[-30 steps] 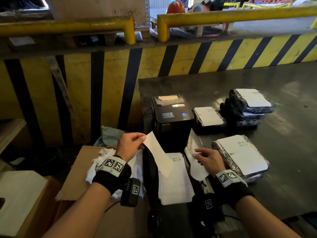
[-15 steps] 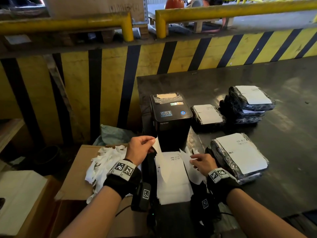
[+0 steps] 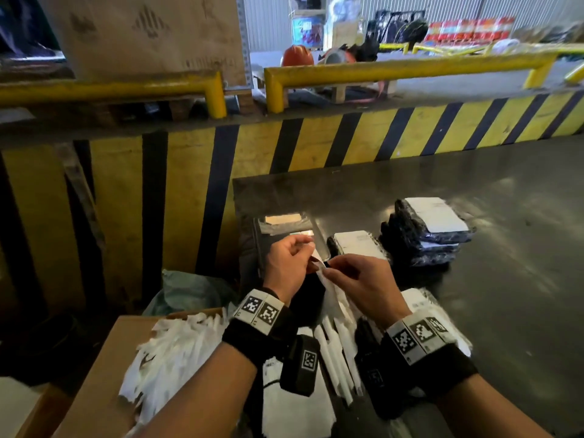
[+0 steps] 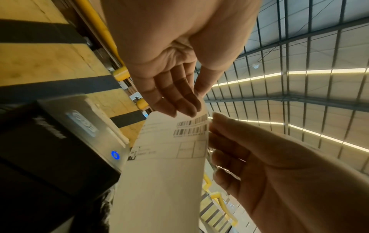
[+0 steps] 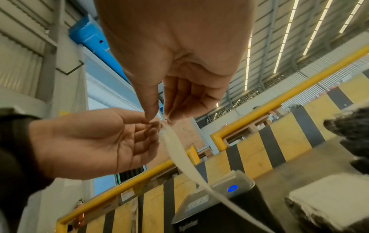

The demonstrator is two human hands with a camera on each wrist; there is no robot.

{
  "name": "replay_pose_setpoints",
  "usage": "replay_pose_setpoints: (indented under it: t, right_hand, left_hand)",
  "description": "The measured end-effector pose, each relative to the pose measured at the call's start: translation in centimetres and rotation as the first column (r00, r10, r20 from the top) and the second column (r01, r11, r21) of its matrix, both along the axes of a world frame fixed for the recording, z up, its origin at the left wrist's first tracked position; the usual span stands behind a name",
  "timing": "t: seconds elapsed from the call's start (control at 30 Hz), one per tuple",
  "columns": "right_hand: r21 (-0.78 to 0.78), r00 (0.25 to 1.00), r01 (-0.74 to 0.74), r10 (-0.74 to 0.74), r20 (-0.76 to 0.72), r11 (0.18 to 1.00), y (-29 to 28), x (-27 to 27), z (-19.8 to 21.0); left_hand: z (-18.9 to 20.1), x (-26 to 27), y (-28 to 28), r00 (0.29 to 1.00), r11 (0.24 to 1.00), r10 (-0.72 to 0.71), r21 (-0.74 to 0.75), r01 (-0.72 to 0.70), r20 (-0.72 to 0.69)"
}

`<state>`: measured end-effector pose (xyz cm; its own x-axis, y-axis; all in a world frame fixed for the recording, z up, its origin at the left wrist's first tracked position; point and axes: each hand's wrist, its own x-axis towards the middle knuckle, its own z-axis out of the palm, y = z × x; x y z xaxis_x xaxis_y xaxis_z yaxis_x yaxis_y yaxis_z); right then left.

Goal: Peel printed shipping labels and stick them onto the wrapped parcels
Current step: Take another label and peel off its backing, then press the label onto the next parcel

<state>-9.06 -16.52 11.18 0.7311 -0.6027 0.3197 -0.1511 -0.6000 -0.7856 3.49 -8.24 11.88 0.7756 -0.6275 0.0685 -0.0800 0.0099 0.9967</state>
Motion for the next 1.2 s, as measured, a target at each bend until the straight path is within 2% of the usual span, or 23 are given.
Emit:
replay_pose_setpoints:
  t: [0.27, 0.37, 0.43, 0.53, 0.6, 0.7, 0.77, 0.83, 0.93, 1.0, 1.2]
  right_hand:
    - [-0.188, 0.994, 0.072, -0.054, 0.095, 0.98, -6.4, -0.6, 0.7]
    - [-0.224, 0.993, 0.106, -0.093, 0.069, 0.969, -10.1, -0.8, 0.9]
    - [-0.148, 0.992, 0.124, -0.117, 0.055, 0.981, -12.9, -1.0, 0.9]
    - [-0.003, 0.991, 0.127, -0.126, 0.042, 0.992, -17.3, -1.3, 0.9]
    - [0.085, 0.993, 0.108, -0.112, 0.039, 0.99, -20.1, -1.1, 0.9]
    - [0.205, 0.997, 0.062, -0.071, 0.037, 0.977, -23.7, -0.1, 0.5]
    - [0.263, 0.998, 0.055, -0.06, 0.011, 0.963, -25.7, 0.7, -0.4]
    - [0.279, 0.997, 0.076, -0.068, -0.04, 0.957, -27.5, 1.7, -1.8]
    - [0.297, 0.989, 0.091, -0.051, -0.141, 0.95, -29.4, 3.6, -4.2]
    - [0.271, 0.975, 0.096, -0.036, -0.217, 0.958, -30.2, 4.9, -5.6]
    - [0.209, 0.919, 0.12, -0.029, -0.392, 0.971, -31.5, 8.1, -8.2]
  left_hand:
    - [1.6, -1.4, -6.7, 0.999, 0.999, -0.032, -0.009, 0.031, -0.036]
    - [2.0, -1.7, -9.2, 0.977, 0.997, -0.052, -0.061, 0.04, -0.208]
    - [1.8, -1.3, -11.0, 0.963, 0.994, -0.018, -0.104, -0.011, -0.268]
    - [0.3, -0.7, -13.9, 0.994, 0.998, 0.058, 0.02, -0.057, -0.094]
    - [-1.0, -0.5, -15.9, 0.998, 0.993, 0.06, 0.102, -0.058, -0.017]
    - [-2.7, -0.1, -18.4, 0.999, 0.99, 0.021, 0.14, -0.014, -0.048]
    - [-3.7, 0.6, -19.7, 0.996, 0.986, 0.043, 0.165, -0.029, -0.082]
    - [-5.0, 1.3, -20.9, 0.992, 0.976, 0.089, 0.204, -0.07, -0.084]
    - [-6.9, 2.6, -22.5, 0.992, 0.945, 0.129, 0.301, -0.127, 0.015]
    - [-8.0, 3.4, -23.2, 0.991, 0.924, 0.113, 0.36, -0.131, 0.07]
    - [-10.5, 5.0, -24.8, 0.991, 0.854, 0.059, 0.509, -0.112, 0.121]
